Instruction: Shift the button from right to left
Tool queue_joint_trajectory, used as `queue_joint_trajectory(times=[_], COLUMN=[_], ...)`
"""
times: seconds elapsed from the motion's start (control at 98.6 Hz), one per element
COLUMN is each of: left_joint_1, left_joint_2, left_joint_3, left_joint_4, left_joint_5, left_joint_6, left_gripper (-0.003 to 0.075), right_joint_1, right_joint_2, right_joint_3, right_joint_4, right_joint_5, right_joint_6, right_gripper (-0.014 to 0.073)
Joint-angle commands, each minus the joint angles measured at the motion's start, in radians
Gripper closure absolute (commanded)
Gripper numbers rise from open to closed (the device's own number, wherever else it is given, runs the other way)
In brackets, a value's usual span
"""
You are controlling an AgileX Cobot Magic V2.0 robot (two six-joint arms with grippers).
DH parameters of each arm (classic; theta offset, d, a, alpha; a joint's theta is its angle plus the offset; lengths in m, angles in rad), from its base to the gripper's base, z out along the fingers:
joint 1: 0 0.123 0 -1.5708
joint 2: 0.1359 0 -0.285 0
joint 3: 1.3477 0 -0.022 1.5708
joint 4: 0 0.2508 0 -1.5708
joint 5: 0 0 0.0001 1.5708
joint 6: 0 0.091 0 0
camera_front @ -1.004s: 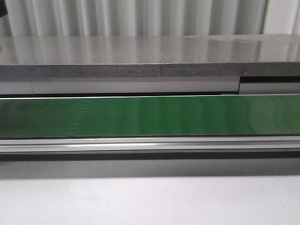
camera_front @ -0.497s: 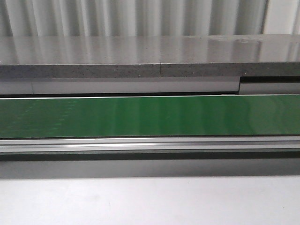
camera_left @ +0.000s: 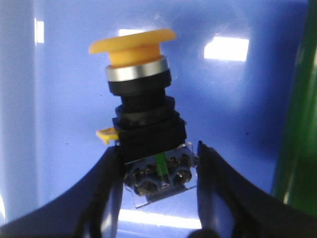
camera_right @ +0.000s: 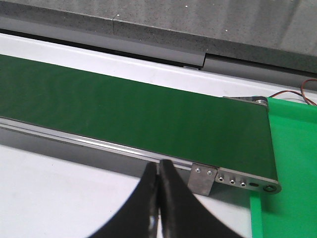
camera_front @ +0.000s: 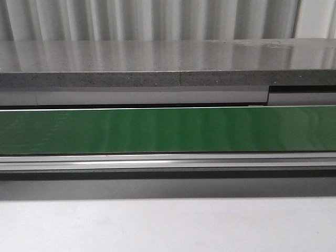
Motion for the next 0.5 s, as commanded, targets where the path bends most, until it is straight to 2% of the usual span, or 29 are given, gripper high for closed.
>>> queue_joint_trajectory(times=[0.0, 0.091, 0.213, 0.264, 0.324, 0.487], left_joint_1=[0.008, 0.008, 0.008, 0.008, 0.008, 0.008], left_joint_2=[-0.002, 0.026, 0.033, 0.033, 0.030, -0.016], left_joint_3=[-0.030, -0.030, -0.030, -0.030, -0.030, -0.030], left_joint_4=[0.007, 0.007, 0.029, 0.040, 0.040, 0.034], left_joint_5=[-0.022, -0.022, -0.035, -0.054, -0.074, -0.088], left_joint_6=[0.025, 0.025, 0.025, 0.019, 0.004, 0.004], left_gripper=[0.0661, 0.0555, 0.0321, 0.0259, 0.0232, 0.0272], right_joint_1=[0.002, 0.002, 0.002, 0.002, 0.002, 0.002], right_joint_2=[0.012, 0.012, 0.012, 0.012, 0.012, 0.012], right_joint_3=[-0.024, -0.024, -0.024, -0.024, -0.024, -0.024], right_joint_4=[0.014, 0.014, 0.014, 0.014, 0.014, 0.014], right_joint_5=[-0.072, -0.072, -0.072, -0.072, -0.072, -0.072], right_joint_6=[-0.007, -0.007, -0.007, -0.007, -0.007, -0.007], right_gripper=[0.0659, 0.0659, 0.0659, 0.0659, 0.0659, 0.0659])
